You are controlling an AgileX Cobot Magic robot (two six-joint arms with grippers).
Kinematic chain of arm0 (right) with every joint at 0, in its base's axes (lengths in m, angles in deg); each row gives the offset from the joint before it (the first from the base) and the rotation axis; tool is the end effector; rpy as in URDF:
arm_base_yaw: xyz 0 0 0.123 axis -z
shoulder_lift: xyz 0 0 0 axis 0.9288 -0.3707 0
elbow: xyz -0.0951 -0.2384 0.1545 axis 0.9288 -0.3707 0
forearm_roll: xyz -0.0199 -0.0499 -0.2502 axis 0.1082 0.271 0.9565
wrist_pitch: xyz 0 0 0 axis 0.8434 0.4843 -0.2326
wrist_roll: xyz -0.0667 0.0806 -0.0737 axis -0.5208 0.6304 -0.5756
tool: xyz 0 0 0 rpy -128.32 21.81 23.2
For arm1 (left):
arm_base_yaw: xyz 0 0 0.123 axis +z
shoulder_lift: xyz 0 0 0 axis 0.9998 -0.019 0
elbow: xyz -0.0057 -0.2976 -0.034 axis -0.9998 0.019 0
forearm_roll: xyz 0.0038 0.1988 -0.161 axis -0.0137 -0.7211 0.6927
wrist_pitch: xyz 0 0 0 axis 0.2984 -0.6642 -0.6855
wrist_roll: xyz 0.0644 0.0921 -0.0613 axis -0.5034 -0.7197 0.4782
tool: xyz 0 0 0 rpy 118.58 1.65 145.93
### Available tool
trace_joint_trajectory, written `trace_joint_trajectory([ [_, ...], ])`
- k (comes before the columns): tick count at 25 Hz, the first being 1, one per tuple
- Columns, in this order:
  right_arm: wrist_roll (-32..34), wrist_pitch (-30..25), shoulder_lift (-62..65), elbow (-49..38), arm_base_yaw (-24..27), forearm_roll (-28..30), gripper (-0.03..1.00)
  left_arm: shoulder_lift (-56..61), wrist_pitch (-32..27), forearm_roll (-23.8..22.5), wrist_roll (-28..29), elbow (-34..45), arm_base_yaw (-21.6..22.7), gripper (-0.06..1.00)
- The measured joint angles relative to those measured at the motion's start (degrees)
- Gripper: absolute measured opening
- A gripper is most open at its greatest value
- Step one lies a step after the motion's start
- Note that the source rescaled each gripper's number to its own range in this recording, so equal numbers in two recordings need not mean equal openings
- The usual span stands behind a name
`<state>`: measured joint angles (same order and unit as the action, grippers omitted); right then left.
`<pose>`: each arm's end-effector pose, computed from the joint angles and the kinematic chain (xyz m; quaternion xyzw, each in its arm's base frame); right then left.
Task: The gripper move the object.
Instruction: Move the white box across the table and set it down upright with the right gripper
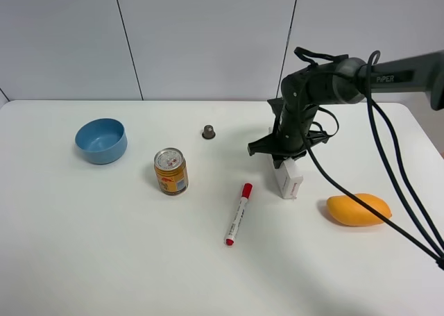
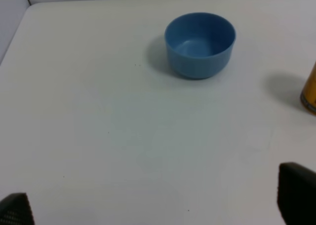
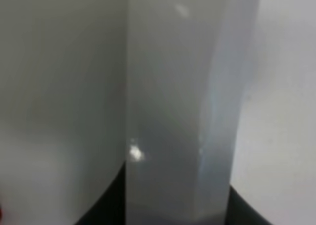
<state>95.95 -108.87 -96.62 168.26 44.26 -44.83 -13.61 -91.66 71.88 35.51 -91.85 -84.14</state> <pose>0.3945 0.1617 0.1050 -0.1105 0.9887 -0.0201 0.0996 0.0156 0.0013 0.2651 -0.0257 0.8489 0.0280 0.5273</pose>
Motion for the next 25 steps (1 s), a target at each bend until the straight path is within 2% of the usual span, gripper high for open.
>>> trace_joint_trajectory([
  [4, -2.07, -6.58, 2.54, 1.57, 0.0, 1.54, 0.01, 0.0, 0.0, 0.0, 0.0, 0.0, 0.0, 1.0],
  [9, -7.37, -14.79, 9.94, 8.21, 0.0, 0.63, 0.01, 0.0, 0.0, 0.0, 0.0, 0.0, 0.0, 1.0],
  [11, -12.47, -17.23, 12.83, 11.37, 0.0, -2.24, 0.01, 0.0, 0.0, 0.0, 0.0, 0.0, 0.0, 1.0],
  [16, -29.35, -23.31, 16.71, 17.47, -0.05, -15.16, 0.01, 0.0, 0.0, 0.0, 0.0, 0.0, 0.0, 1.0],
  [18, -35.45, -24.51, 17.16, 18.69, -0.68, -19.12, 0.01, 0.0, 0.0, 0.0, 0.0, 0.0, 0.0, 1.0],
  [20, -41.79, -24.71, 17.24, 19.04, -2.61, -20.21, 0.01, 0.0, 0.0, 0.0, 0.0, 0.0, 0.0, 1.0],
  [22, -46.26, -24.83, 17.24, 19.11, -5.49, -19.69, 0.01, 0.0, 0.0, 0.0, 0.0, 0.0, 0.0, 1.0],
  [25, -48.74, -22.69, 17.24, 19.11, -11.55, -17.2, 0.01, 0.0, 0.0, 0.0, 0.0, 0.0, 0.0, 1.0],
])
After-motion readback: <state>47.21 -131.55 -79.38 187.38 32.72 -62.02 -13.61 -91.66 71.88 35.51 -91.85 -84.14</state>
